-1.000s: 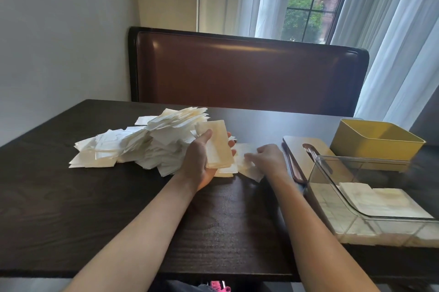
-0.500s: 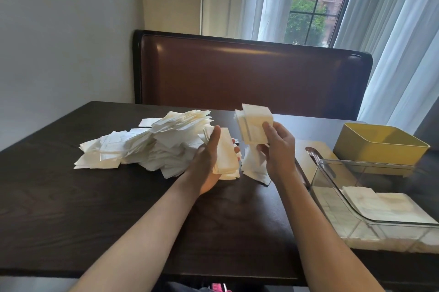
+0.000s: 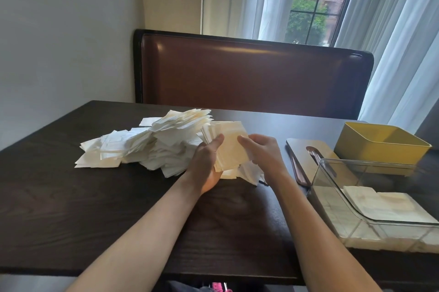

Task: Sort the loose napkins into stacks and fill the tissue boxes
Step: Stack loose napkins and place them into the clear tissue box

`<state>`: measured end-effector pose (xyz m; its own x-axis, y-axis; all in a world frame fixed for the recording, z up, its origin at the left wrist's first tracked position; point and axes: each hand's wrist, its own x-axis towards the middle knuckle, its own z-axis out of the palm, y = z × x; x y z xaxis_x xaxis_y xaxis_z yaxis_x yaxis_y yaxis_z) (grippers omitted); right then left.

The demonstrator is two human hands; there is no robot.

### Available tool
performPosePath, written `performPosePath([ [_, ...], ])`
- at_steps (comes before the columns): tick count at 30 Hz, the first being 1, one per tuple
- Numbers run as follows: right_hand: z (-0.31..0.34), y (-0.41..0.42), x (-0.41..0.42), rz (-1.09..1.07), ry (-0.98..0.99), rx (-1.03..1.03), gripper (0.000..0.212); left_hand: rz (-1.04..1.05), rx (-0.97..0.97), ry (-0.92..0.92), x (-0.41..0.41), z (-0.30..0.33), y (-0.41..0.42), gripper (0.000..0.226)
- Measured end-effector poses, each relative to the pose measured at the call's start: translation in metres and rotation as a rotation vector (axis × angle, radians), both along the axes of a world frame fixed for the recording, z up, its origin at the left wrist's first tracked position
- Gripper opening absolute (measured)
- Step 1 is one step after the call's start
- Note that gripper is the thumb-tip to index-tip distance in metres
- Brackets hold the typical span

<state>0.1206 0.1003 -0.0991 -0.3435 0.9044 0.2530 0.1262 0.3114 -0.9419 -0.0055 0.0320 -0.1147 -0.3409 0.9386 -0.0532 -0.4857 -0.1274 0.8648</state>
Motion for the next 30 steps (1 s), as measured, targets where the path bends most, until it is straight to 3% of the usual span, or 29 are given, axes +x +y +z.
performPosePath([
  [5,-0.004,0.005,0.001,-0.078,-0.013,0.087,0.015,0.014,0.010,-0.013,0.000,0.001,0.000,0.034],
  [11,-0.003,0.002,-0.003,0.061,-0.095,0.203,0.014,-0.023,0.002,0.058,0.003,0.003,-0.004,0.032],
  [15,-0.003,0.009,0.002,-0.164,-0.162,0.252,0.024,0.040,-0.016,0.039,0.001,0.002,-0.001,0.037],
  [17,-0.010,0.020,0.008,-0.260,-0.311,0.201,0.028,0.062,0.013,0.014,0.001,0.004,-0.001,0.037],
  [21,-0.021,0.027,0.008,-0.154,-0.606,0.015,0.027,0.066,0.066,-0.069,0.000,0.008,-0.003,0.032],
  [25,-0.017,0.024,0.008,-0.126,-0.551,-0.013,0.020,0.037,0.118,-0.164,-0.001,0.010,-0.008,0.035],
  [30,-0.010,0.020,0.008,-0.206,-0.226,-0.159,0.047,0.063,0.230,-0.303,-0.007,0.014,-0.011,0.035],
])
